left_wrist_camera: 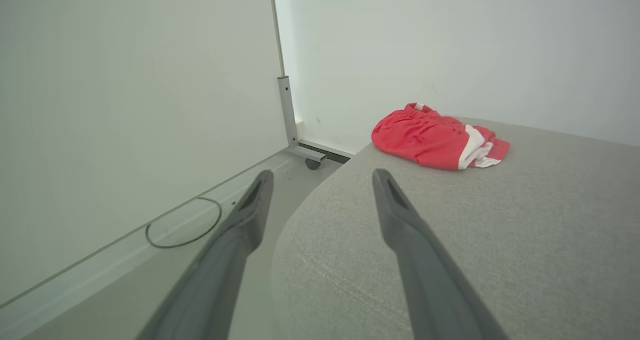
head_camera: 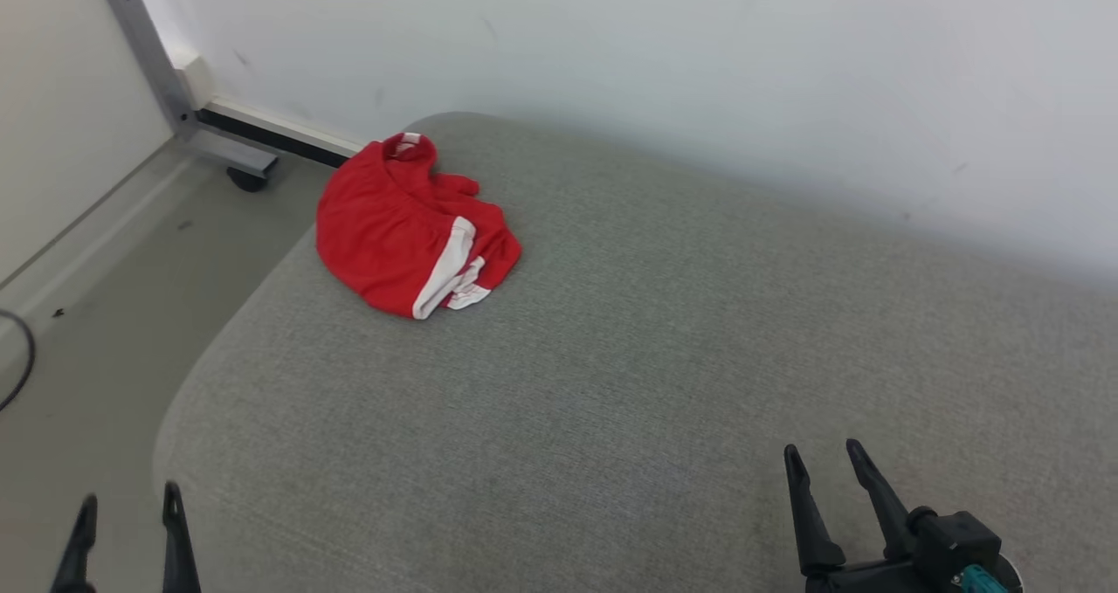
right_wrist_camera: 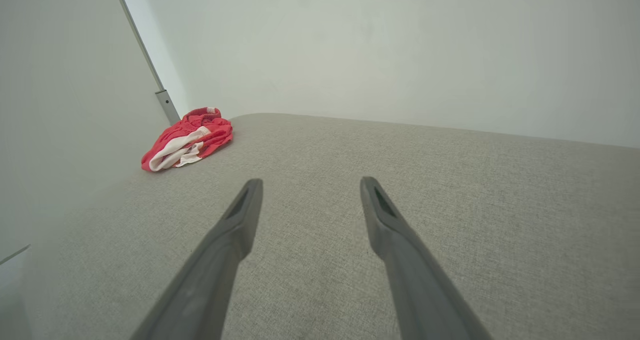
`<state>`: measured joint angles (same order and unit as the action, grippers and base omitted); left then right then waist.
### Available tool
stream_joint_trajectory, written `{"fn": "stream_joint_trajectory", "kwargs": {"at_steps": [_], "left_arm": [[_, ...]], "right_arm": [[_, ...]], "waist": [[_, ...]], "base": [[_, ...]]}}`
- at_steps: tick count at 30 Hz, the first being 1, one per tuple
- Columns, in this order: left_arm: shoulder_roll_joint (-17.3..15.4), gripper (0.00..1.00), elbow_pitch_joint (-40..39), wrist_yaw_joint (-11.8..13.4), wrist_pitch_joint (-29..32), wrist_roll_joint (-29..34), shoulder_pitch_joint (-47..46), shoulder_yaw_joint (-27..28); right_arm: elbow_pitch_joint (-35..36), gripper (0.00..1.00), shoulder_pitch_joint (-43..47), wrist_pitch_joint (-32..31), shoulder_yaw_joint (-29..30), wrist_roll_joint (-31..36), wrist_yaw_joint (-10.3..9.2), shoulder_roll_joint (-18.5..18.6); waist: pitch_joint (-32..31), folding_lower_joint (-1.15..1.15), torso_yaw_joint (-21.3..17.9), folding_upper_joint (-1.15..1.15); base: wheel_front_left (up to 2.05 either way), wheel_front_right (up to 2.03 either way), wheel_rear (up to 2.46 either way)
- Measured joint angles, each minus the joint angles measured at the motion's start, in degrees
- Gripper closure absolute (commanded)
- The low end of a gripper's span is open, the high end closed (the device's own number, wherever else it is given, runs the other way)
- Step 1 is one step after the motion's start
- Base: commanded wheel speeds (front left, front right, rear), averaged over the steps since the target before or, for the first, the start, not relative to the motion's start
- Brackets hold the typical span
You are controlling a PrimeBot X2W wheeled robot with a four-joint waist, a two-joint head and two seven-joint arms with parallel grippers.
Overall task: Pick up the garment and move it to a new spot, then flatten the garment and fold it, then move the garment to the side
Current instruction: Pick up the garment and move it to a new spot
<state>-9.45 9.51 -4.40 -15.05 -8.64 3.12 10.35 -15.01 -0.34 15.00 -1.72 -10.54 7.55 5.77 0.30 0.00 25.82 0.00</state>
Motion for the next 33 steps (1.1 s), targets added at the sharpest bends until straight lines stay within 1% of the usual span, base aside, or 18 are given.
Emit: {"fn": "stream_joint_trajectory", "kwargs": {"at_steps": [2, 7, 10, 15, 21, 24, 26, 33], "left_arm": [[-0.5, 0.00, 0.4, -0.2, 0.0, 0.0, -1.3, -0.2], [-3.0, 0.00, 2.6, -1.1, 0.5, -1.4, -9.6, -0.5], [-5.3, 0.00, 4.3, -1.5, 0.8, -1.5, -14.7, -0.9], [-8.2, 0.00, 6.7, -1.7, 1.6, -3.4, -23.1, 0.0], [-11.5, 0.00, 10.7, -2.2, 3.0, -5.6, -32.2, 0.4], [-12.9, 0.00, 13.5, -2.3, 3.8, -6.1, -36.1, -0.1], [-14.7, 0.00, 16.1, -2.7, 4.6, -6.0, -39.1, -1.0], [-17.6, 0.00, 26.3, -2.7, 6.6, -7.6, -47.8, -3.1]], "right_arm": [[0.2, 0.00, 0.0, 0.0, 0.2, 0.1, 0.00, 0.2], [1.1, 0.00, -0.8, 0.0, -0.3, 0.6, 0.00, 0.9], [1.9, 0.00, -2.2, 0.0, -0.1, 0.9, 0.00, 1.7], [3.9, 0.00, -3.6, -0.1, 1.5, 1.2, 0.00, 2.7], [6.3, 0.00, -4.7, -0.4, 3.1, 1.9, 0.00, 2.8], [7.5, 0.00, -5.6, -0.4, 3.6, 2.5, 0.00, 2.8], [8.2, 0.00, -6.2, -0.4, 3.8, 2.6, 0.00, 3.0], [10.9, 0.00, -7.8, -1.0, 5.0, 3.1, 0.00, 3.8]], "waist": [[0.2, 0.00, -0.5, 0.00], [2.0, 0.00, -2.9, 0.00], [3.6, 0.01, -4.6, 0.00], [7.1, 0.01, -7.7, 0.01], [11.9, 0.02, -11.8, 0.01], [14.4, 0.02, -13.8, 0.02], [16.0, 0.02, -15.1, 0.01], [21.4, 0.01, -19.2, 0.02]], "base": [[0.00, 0.00, 0.00], [0.00, 0.00, 0.00], [0.00, 0.00, 0.00], [0.00, 0.00, 0.00], [0.00, 0.00, 0.00], [0.00, 0.00, 0.00], [0.00, 0.00, 0.00], [0.00, 0.00, 0.00]]}}
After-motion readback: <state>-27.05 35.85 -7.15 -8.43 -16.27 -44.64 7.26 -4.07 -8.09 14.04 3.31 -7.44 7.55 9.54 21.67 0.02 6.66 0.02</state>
